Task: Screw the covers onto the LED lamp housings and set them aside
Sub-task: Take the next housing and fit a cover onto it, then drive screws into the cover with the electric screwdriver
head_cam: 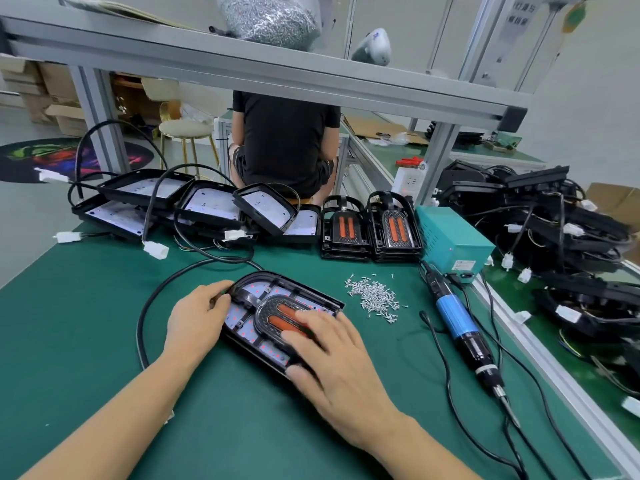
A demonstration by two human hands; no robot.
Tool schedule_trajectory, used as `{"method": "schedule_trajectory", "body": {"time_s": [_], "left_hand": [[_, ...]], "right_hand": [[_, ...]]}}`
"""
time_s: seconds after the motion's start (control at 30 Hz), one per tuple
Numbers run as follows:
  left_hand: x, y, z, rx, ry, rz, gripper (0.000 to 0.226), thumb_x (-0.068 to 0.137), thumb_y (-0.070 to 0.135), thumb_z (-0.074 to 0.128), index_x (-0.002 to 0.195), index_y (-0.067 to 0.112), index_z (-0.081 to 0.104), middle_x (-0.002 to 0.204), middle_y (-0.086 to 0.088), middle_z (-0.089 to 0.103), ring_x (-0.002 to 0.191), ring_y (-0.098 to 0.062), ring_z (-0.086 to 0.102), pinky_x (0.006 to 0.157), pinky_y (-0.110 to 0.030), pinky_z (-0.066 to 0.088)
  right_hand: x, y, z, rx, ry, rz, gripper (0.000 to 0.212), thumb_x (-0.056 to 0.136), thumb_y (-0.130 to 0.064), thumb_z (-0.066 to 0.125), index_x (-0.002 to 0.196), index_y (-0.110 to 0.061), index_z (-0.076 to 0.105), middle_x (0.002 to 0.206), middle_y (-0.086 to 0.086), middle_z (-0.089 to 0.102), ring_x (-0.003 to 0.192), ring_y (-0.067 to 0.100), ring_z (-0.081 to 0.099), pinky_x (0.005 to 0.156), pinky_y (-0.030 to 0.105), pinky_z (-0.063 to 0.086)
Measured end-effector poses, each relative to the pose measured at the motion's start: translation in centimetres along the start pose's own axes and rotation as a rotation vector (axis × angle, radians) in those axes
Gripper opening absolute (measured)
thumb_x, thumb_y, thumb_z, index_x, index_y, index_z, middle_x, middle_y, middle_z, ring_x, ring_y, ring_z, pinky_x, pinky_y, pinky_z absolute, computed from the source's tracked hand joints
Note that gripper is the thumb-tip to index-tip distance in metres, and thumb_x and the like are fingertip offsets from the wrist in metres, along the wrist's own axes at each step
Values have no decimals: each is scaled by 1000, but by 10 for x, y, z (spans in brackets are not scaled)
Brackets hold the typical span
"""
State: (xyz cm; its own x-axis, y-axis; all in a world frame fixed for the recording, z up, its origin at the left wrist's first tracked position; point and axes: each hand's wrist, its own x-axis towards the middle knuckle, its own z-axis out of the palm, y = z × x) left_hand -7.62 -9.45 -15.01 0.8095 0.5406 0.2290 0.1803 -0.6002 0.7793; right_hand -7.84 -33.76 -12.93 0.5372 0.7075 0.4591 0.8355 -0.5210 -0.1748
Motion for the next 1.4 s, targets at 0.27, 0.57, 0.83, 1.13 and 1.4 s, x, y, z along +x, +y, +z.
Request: {"method": "schedule_trajectory", "body": {"time_s": [0.27, 0.57, 0.83, 1.13, 1.4], "left_hand": [[-1, 2, 0, 13, -2, -15, 29, 94, 15, 50, 117, 25, 65, 108, 1, 62, 98, -18, 52, 82, -29, 36], [-2, 6, -3, -3, -4, -37, 27, 93, 12, 53, 115, 20, 66, 108, -2, 62, 94, -19, 53, 84, -30, 36], [1, 60, -8, 33, 113, 217, 23, 90, 9, 56, 109, 15, 68, 105, 2, 64, 95, -16, 54, 85, -32, 41], [43, 153, 61, 188, -448, 317, 13, 86, 16, 63, 91, 22, 74, 93, 5, 71, 87, -13, 62, 86, -31, 50], [56, 162, 109, 615, -701, 492, 18, 82, 12, 69, 94, 25, 74, 103, 6, 71, 95, -14, 60, 100, -37, 36]], "right_hand": [[-15, 83, -52, -158, 86, 603, 41, 96, -3, 53, 137, 0, 50, 140, 15, 48, 129, 29, 44, 107, 35, 35], [-29, 144, -69, -425, -277, 996, 53, 97, -41, 51, 140, -15, 35, 127, 8, 51, 110, 26, 51, 78, 33, 44], [-41, 154, -57, -181, -114, 1055, 57, 95, -37, 50, 147, -23, 28, 101, 6, 47, 86, 28, 49, 64, 33, 38], [-41, 157, -50, -212, -58, 1072, 44, 98, -46, 46, 124, -10, 47, 110, 10, 56, 96, 28, 54, 72, 34, 43], [-44, 159, -46, -290, -53, 1040, 45, 98, -47, 45, 128, -14, 42, 113, 5, 55, 98, 23, 54, 71, 32, 42]]}}
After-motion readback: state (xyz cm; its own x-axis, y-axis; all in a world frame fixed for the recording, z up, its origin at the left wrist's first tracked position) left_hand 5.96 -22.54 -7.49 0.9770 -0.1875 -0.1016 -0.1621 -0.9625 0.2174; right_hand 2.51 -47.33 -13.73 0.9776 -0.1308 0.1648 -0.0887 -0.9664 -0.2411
